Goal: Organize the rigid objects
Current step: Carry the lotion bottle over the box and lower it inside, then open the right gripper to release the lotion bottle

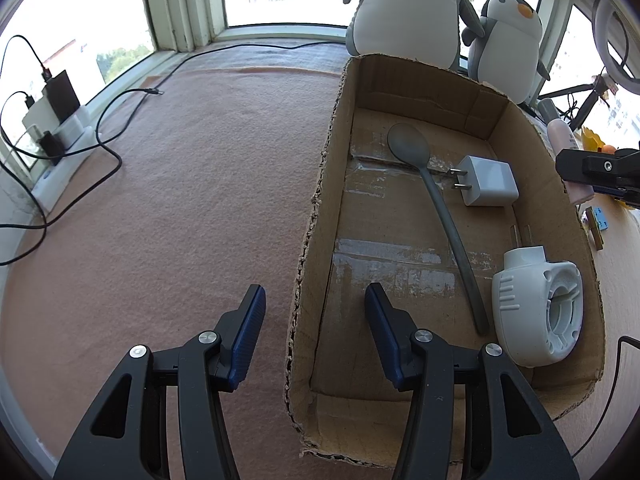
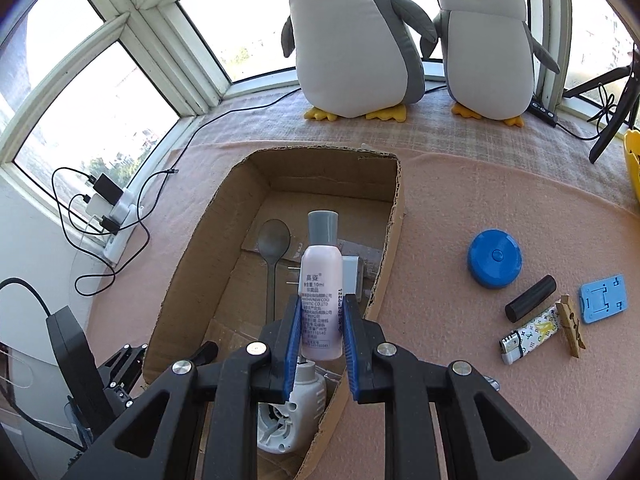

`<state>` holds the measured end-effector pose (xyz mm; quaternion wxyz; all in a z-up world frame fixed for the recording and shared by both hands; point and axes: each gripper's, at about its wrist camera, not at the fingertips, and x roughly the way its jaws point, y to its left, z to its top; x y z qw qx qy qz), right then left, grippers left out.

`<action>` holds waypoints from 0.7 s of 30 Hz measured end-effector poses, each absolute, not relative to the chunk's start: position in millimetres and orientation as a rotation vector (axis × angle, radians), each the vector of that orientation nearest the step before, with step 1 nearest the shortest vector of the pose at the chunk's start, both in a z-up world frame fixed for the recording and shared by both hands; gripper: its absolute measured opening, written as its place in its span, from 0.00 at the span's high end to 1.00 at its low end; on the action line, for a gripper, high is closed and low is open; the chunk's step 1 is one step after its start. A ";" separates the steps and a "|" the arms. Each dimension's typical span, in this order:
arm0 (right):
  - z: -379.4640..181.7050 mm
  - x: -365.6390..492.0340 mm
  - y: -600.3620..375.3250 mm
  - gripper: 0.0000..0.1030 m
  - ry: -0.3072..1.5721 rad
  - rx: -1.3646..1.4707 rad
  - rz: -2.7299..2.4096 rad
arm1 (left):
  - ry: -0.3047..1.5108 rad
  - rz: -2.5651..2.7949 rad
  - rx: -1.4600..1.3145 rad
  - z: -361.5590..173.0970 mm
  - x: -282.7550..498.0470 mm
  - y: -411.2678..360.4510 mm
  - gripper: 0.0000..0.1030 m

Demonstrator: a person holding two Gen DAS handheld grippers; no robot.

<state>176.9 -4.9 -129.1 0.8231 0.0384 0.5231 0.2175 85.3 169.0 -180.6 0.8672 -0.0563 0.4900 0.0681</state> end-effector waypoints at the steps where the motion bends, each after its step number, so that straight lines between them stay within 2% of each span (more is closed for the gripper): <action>1: -130.6 177.5 -3.2 0.83 1.115 0.078 0.461 | 1.026 0.142 -0.118 -180.6 85.4 169.0 0.50; 18: -142.5 180.4 5.0 0.82 1.146 0.053 0.448 | 1.026 0.144 -0.117 -179.2 86.1 168.7 0.50; 21: -140.4 179.4 6.3 0.77 1.140 0.045 0.454 | 1.026 0.143 -0.116 -179.3 86.1 168.8 0.50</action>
